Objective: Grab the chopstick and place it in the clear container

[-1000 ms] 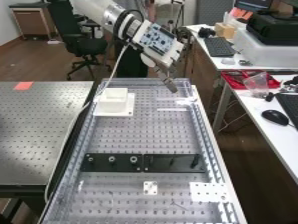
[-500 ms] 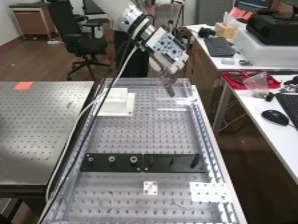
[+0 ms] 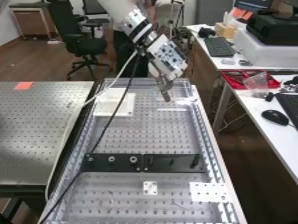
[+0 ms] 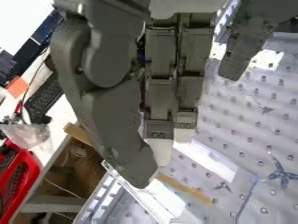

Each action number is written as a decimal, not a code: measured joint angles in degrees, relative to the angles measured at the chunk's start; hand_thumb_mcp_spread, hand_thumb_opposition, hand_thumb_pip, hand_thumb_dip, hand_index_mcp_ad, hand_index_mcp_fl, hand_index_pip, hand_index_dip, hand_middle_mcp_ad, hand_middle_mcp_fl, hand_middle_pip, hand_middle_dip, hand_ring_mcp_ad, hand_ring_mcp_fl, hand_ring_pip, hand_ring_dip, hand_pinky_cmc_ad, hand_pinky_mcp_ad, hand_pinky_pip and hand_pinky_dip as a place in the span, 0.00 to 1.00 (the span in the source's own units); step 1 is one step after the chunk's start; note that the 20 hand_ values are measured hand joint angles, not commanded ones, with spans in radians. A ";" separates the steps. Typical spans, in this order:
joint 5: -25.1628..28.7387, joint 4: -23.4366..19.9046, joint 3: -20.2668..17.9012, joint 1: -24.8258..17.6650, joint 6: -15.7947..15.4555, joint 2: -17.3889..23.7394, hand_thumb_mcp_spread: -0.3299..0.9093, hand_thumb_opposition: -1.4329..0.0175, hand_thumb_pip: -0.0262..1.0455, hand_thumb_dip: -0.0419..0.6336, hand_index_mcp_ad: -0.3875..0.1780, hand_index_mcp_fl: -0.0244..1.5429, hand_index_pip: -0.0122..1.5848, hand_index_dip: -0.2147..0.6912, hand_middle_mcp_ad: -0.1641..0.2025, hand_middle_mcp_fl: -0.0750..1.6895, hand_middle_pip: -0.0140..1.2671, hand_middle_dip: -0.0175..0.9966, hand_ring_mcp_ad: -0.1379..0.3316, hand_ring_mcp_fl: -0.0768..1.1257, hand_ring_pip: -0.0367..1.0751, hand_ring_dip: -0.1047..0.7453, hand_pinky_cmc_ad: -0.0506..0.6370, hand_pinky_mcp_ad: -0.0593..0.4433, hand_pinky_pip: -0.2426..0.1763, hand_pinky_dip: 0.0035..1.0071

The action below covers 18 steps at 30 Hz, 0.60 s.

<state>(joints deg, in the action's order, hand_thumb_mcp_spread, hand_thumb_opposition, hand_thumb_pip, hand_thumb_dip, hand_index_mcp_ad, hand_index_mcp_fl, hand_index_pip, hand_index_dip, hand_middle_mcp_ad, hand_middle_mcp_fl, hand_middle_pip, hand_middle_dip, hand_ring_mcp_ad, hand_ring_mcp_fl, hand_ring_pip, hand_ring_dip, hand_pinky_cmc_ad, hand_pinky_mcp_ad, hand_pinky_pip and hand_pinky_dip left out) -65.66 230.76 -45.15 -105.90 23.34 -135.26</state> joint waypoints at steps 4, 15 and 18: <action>-0.79 1.73 1.94 0.29 0.25 -1.24 0.81 0.20 0.49 0.46 0.48 0.74 0.47 0.36 0.54 0.72 0.39 0.70 0.30 0.78 0.16 0.78 0.65 0.71 0.46 0.35; -1.17 5.05 6.30 0.70 -0.33 -4.01 0.81 0.20 0.49 0.46 0.48 0.74 0.46 0.36 0.54 0.73 0.39 0.70 0.30 0.78 0.16 0.78 0.67 0.70 0.43 0.35; -1.02 5.83 7.40 0.83 -0.27 -4.75 0.81 0.20 0.49 0.46 0.48 0.74 0.46 0.36 0.54 0.73 0.39 0.70 0.30 0.78 0.16 0.78 0.67 0.70 0.43 0.35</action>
<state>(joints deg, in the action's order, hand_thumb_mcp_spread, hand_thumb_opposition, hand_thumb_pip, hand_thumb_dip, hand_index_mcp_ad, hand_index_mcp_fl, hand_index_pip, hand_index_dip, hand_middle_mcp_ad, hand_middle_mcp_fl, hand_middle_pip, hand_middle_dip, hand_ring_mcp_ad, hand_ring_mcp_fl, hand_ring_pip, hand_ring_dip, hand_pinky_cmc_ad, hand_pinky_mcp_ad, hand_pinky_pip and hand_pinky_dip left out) -66.68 236.59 -37.74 -105.07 23.07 -140.01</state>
